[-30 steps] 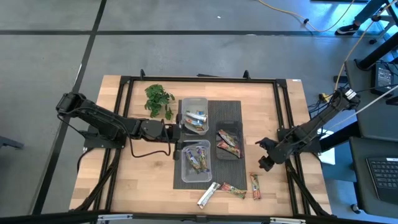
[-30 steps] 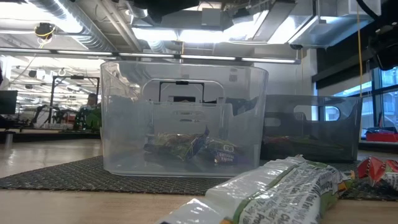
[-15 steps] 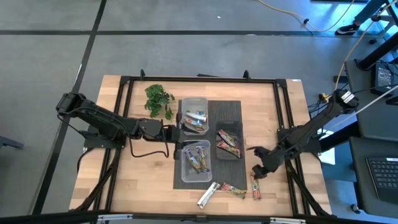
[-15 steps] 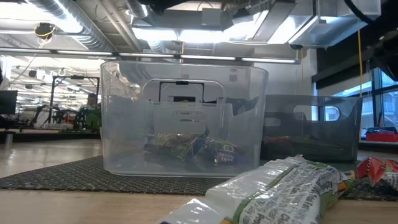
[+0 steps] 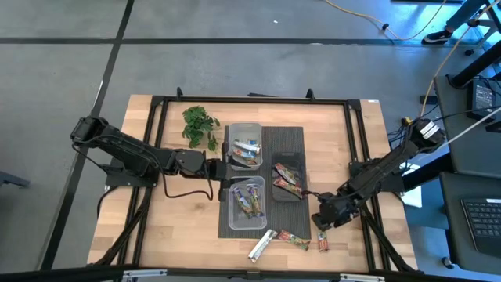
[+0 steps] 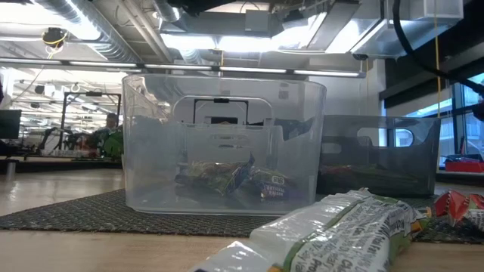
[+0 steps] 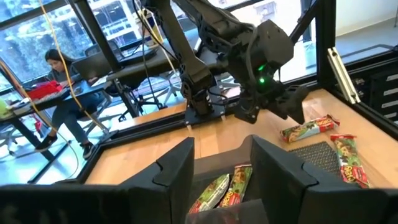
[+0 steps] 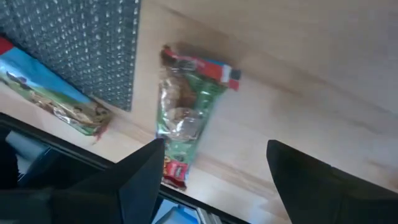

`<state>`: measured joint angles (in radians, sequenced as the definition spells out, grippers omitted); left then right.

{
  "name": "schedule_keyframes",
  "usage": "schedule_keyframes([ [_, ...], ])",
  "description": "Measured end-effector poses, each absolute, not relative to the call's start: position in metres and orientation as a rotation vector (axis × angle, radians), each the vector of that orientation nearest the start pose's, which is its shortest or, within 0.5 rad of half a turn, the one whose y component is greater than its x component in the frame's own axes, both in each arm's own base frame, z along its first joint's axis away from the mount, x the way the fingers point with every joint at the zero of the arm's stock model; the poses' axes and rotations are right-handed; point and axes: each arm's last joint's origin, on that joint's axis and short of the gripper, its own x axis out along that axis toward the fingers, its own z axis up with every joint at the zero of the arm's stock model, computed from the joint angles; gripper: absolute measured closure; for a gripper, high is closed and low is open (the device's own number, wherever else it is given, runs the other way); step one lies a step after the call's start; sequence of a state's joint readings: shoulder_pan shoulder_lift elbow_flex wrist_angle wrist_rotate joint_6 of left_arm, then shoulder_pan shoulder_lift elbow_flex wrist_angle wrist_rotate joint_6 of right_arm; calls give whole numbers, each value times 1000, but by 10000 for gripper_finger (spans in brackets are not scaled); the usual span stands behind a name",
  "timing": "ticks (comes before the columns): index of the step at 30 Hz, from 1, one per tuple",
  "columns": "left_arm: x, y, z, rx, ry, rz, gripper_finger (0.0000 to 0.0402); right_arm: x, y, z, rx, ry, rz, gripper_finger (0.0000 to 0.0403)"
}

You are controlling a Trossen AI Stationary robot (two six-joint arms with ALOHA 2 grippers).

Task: Pick and place Granola Bars by type
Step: Put the red granola bar into the black bin

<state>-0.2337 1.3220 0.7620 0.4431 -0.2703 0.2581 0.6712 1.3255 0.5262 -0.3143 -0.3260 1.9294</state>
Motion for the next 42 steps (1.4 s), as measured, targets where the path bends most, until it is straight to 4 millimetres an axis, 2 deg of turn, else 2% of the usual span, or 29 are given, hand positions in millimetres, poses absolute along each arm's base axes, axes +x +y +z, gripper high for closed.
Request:
schedule_keyframes([
  [6,283,-60,269,287,117,22,249,165,143,137,1373,1509,-449,118],
  [21,283,-59,268,324,123,20,249,172,149,116,1374,1556,-520,126],
  [25,283,-59,268,324,123,20,250,173,150,118,1346,1566,-519,150],
  [35,283,-59,268,324,123,20,251,169,147,117,1298,1584,-592,238],
  [42,283,-60,268,323,123,20,253,164,143,116,1223,1613,-631,280],
])
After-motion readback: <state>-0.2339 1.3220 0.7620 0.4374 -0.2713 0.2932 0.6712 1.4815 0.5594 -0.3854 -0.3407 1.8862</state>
